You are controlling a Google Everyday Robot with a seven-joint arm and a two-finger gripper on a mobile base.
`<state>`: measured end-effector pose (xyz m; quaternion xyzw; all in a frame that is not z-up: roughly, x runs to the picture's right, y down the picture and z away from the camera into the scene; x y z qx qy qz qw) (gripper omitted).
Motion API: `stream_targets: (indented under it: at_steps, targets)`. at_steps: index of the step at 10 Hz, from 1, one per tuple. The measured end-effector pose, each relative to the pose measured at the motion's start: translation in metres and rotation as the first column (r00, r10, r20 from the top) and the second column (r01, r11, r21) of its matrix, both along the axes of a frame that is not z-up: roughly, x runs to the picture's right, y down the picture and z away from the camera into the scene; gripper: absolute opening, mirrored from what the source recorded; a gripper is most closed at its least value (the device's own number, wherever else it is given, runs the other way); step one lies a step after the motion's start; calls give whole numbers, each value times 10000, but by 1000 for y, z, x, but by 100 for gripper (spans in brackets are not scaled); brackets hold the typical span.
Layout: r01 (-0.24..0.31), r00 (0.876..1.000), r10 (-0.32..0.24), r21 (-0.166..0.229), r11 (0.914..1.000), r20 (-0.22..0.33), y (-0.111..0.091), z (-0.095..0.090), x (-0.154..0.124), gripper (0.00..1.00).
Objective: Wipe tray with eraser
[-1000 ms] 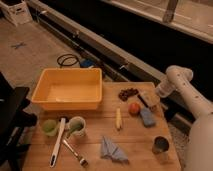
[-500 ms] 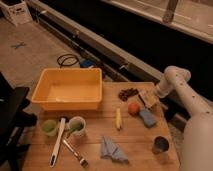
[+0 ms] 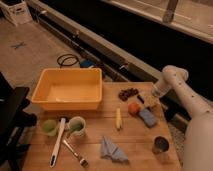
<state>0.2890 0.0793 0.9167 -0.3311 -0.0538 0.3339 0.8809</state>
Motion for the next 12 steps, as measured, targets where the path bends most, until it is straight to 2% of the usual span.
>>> stream_targets:
  at_steps: [3, 9, 12]
  targets:
    - [312, 9995, -312, 127, 9994, 3, 0, -6, -5, 65]
    - [616, 9975, -612, 113, 9980, -356, 3, 2, -2, 65]
    - [661, 9968, -638, 469, 9967, -485, -10, -2, 0, 65]
